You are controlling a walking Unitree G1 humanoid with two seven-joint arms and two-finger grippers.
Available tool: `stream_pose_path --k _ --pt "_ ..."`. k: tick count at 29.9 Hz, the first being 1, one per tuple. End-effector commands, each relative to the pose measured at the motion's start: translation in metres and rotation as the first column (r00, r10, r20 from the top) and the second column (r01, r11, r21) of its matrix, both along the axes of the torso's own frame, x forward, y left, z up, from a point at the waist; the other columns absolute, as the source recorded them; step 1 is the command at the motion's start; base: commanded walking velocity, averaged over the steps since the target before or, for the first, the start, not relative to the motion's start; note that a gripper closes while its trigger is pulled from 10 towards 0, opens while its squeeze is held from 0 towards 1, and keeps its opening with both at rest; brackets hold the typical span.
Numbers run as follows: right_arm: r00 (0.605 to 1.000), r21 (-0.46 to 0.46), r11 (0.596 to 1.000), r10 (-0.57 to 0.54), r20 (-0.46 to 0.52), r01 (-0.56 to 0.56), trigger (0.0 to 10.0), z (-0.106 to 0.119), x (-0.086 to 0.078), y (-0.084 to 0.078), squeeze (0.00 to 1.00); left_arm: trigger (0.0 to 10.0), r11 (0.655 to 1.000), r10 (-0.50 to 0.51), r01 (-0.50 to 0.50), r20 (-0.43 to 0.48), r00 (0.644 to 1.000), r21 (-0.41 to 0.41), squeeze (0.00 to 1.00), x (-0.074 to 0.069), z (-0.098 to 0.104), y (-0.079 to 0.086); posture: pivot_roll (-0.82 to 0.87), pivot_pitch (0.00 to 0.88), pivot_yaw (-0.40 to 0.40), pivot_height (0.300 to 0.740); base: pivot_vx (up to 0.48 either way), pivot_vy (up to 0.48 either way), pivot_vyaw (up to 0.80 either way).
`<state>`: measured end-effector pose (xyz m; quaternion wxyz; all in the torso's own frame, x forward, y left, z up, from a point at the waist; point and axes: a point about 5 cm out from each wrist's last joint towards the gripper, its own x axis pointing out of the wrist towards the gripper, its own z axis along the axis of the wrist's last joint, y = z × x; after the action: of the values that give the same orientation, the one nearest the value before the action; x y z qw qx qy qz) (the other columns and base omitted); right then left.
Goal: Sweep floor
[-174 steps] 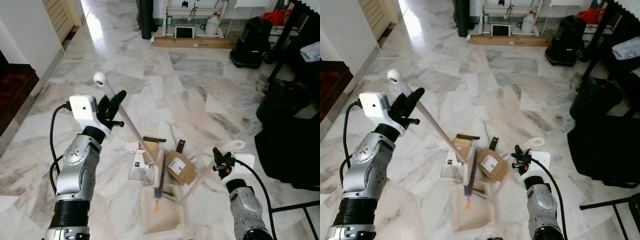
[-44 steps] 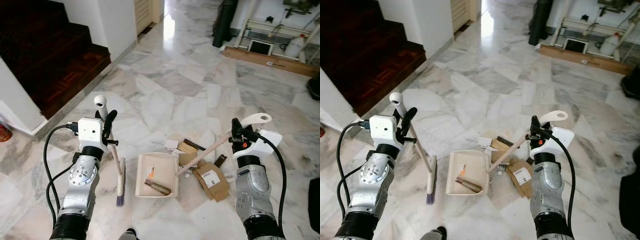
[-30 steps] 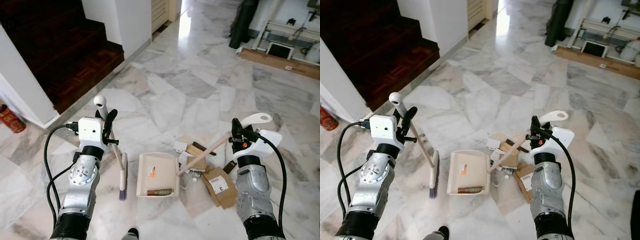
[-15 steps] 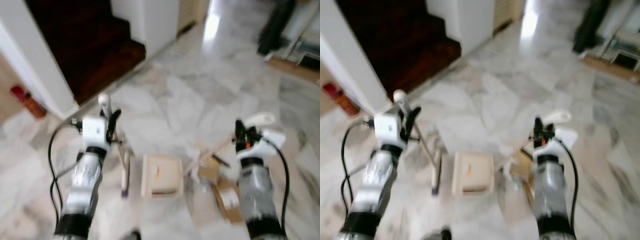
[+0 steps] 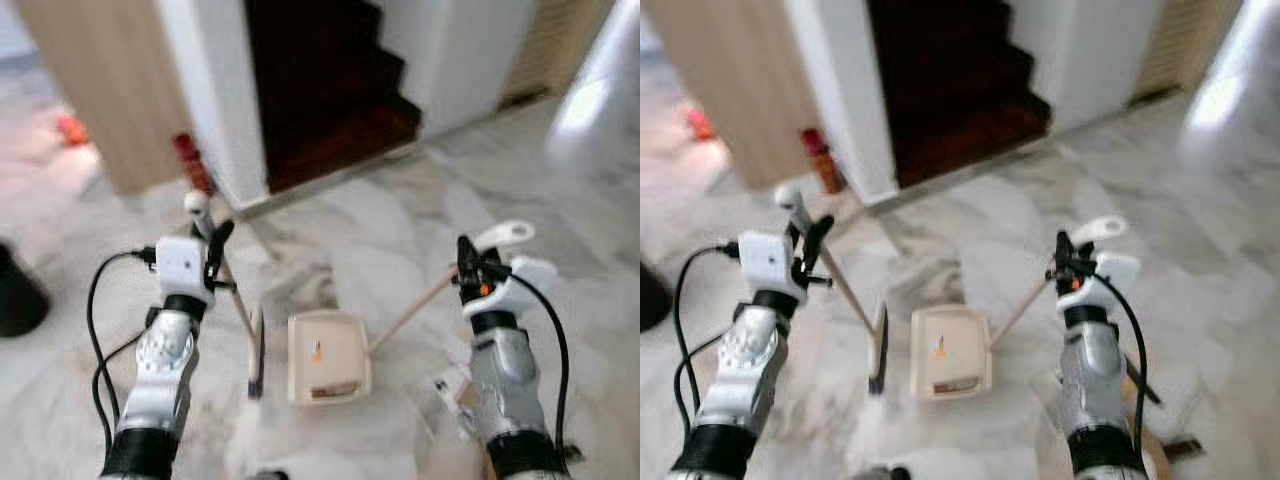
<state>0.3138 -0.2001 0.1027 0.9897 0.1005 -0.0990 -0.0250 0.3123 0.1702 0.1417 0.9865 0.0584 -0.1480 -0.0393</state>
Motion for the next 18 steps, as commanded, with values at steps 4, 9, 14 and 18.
stream_pose_path --k 4,9,14,18 --pt "0.999 0.018 1.0 -0.005 0.054 0.004 10.0 0.0105 0.0012 -0.0013 0.0 10.0 1.0 -0.007 0.006 0.05 0.999 0.018 0.0 0.0012 0.0102 -0.002 0.03 0.08 -0.012 0.74 0.0 0.0 0.8" --pt "0.999 0.022 1.0 -0.004 0.049 0.002 10.0 0.0098 0.0017 -0.0009 0.0 10.0 1.0 -0.009 0.008 0.05 0.999 0.019 0.0 0.0013 0.0099 -0.0022 0.03 0.079 -0.012 0.74 0.0 0.0 0.75" --pt "0.999 0.029 1.0 -0.003 0.038 0.001 10.0 0.008 0.002 -0.0011 0.0 10.0 1.0 -0.01 0.009 0.05 0.999 0.02 0.0 0.0014 0.0099 -0.0025 0.03 0.077 -0.011 0.74 0.0 0.0 0.21" --pt "0.999 0.032 1.0 -0.001 0.036 0.0 10.0 0.0074 0.0019 -0.0008 0.0 10.0 1.0 -0.012 0.01 0.05 0.999 0.021 0.0 0.0013 0.0097 -0.0027 0.03 0.076 -0.011 0.74 0.0 0.0 0.0"
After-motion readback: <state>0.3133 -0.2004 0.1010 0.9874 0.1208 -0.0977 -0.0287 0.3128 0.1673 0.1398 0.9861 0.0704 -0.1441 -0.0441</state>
